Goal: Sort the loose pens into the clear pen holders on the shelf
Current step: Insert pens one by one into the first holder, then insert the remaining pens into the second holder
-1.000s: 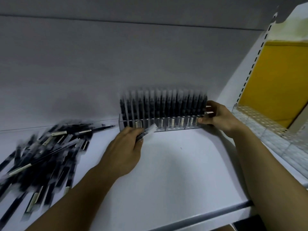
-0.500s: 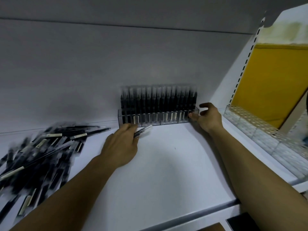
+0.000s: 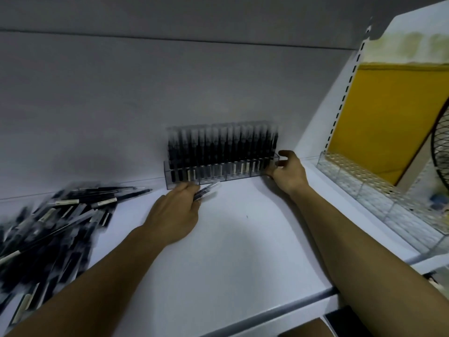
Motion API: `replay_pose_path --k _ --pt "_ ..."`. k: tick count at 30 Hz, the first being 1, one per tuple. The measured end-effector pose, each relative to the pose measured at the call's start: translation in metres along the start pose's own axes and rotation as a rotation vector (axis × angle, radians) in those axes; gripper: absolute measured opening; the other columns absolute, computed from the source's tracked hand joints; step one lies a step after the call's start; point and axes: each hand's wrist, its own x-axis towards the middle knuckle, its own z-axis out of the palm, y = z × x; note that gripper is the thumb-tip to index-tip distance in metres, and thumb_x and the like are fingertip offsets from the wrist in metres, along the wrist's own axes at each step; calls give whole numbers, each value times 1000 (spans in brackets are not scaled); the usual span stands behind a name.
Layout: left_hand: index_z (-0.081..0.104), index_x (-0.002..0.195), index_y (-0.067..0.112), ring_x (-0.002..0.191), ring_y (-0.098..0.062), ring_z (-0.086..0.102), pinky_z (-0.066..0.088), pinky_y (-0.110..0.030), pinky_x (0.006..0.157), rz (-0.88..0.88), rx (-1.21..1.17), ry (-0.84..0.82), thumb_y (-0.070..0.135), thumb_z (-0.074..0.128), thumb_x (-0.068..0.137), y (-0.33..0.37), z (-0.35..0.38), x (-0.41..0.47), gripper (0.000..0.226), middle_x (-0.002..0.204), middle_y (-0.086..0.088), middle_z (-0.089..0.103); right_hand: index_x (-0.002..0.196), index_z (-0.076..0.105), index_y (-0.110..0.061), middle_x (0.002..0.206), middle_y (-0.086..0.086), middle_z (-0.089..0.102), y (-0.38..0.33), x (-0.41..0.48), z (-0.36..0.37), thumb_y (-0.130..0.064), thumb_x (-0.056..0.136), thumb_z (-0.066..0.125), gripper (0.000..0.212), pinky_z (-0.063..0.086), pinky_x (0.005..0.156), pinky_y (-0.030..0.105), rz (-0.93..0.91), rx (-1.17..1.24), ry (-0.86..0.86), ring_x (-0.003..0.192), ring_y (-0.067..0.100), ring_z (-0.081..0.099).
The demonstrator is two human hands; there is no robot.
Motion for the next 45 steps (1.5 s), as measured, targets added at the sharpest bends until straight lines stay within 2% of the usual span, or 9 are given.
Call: replay_pose_path --k 6,11,15,20,23,29,33,39,45 --pt "52 98 24 89 -22 53 40 -33 73 60 -162 12 27 42 104 46 7 14 12 94 2 50 147 46 -14 137 12 61 -8 -11 -22 -29 92 71 62 45 103 33 7 -233 -67 124 30 58" --pt "56 105 27 77 -20 58 47 -39 67 98 -388 44 41 39 101 82 26 22 23 84 2 60 131 61 -20 135 14 57 12 -24 -85 -27 90 68 43 49 96 42 -140 -803 106 122 36 53" --pt "58 104 32 50 -9 45 41 -38 54 139 -597 128 37 41 100 99 38 13 18 65 2 58 136 51 -22 138 15 47 22 -21 -141 -36 92 64 48 42 96 48 59 -1029 228 127 39 41" --pt "59 96 29 41 -7 34 27 -22 45 152 -570 65 26 43 103 103 37 8 18 50 7 42 133 46 -10 116 15 60 35 -24 -157 -38 98 64 49 42 68 35 147 -980 57 93 31 54" --pt "61 95 28 42 -7 34 28 -23 44 135 -571 74 28 43 104 96 31 6 19 48 9 39 138 44 -14 123 14 63 31 -30 -159 -42 93 70 58 45 71 34 80 -984 26 101 31 59" --pt "63 90 30 43 -6 36 32 -31 52 168 -549 70 34 45 102 84 -6 6 23 50 9 41 144 47 -22 129 6 66 -9 -49 -175 -37 86 80 69 47 79 31 -116 -901 -307 108 24 61" --pt "58 92 33 45 -24 38 31 -34 45 272 -469 163 43 40 98 68 -45 -5 21 58 -17 45 152 36 -29 131 -3 65 -45 -65 -152 -35 85 82 81 50 79 25 -267 -834 -537 100 14 64" --pt "62 94 37 60 -40 52 50 -44 54 167 -415 225 60 39 96 14 -89 -26 33 65 -18 52 137 53 -25 120 -8 68 -72 -76 -61 -38 79 87 68 48 78 23 -573 -643 -584 96 12 64" --pt "65 92 24 53 -7 46 39 -25 56 41 -437 336 43 46 89 -36 -124 -46 27 57 14 51 134 58 -28 119 -12 68 -108 -88 26 -39 77 88 65 49 85 20 -782 -532 -685 101 5 61"
